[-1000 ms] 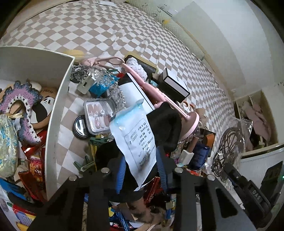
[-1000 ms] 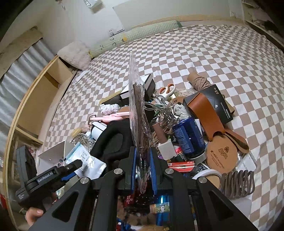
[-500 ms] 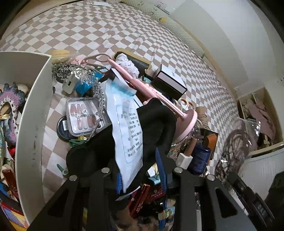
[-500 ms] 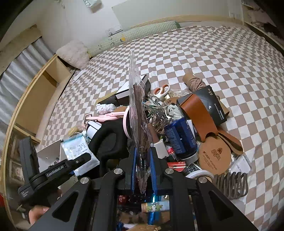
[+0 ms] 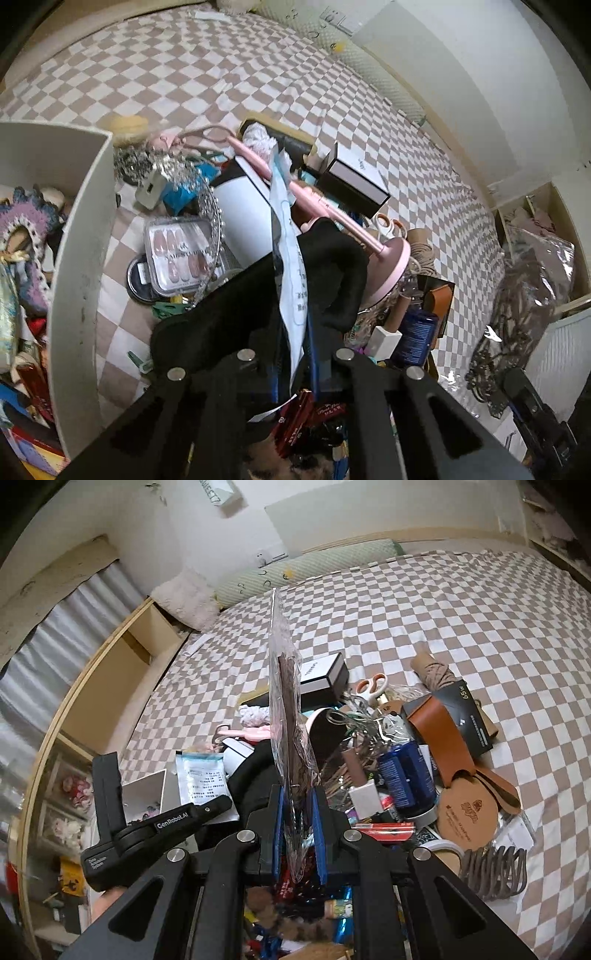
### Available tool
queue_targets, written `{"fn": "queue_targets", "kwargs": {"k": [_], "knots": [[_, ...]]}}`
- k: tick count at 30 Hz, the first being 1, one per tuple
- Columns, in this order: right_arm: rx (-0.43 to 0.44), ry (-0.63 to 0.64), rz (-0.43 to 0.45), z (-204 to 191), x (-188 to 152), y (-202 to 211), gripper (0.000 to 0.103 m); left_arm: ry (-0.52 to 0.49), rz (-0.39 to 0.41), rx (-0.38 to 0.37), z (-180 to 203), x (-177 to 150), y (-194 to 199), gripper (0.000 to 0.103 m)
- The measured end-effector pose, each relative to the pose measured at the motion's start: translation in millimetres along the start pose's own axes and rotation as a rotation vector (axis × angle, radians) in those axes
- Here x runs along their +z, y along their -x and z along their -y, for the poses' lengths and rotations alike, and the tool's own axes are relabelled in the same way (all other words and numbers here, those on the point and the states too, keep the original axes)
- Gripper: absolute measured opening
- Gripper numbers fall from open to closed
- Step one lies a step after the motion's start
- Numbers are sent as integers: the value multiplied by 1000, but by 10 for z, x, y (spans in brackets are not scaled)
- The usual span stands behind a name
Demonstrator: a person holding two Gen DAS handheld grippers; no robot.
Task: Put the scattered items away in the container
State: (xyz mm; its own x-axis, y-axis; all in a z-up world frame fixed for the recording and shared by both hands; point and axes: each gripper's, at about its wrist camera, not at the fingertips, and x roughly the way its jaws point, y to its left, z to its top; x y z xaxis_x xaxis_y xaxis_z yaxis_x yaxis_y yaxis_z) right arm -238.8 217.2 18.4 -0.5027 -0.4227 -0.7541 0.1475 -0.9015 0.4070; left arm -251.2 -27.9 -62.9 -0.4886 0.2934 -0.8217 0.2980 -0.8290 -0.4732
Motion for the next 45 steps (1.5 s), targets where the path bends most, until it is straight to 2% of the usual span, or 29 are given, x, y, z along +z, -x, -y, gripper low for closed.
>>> {"fn": "queue_targets", "kwargs": {"k": [9, 15, 22, 34, 45], "knots": [[14, 27, -10, -172, -47, -64, 15, -46, 69, 7, -61, 27, 342, 12], [28, 45, -10, -295, -58, -102, 15, -130, 157, 112, -110, 39, 627, 12], [39, 72, -23, -431, -81, -161, 15, -150, 246, 221, -304, 68, 947, 12], [61, 104, -29, -622, -121, -197, 15, -72, 308, 323, -866, 150, 1331, 12], [115, 157, -26, -968, -178, -210, 15, -21, 308, 424, -1354, 148, 1549, 12]]}}
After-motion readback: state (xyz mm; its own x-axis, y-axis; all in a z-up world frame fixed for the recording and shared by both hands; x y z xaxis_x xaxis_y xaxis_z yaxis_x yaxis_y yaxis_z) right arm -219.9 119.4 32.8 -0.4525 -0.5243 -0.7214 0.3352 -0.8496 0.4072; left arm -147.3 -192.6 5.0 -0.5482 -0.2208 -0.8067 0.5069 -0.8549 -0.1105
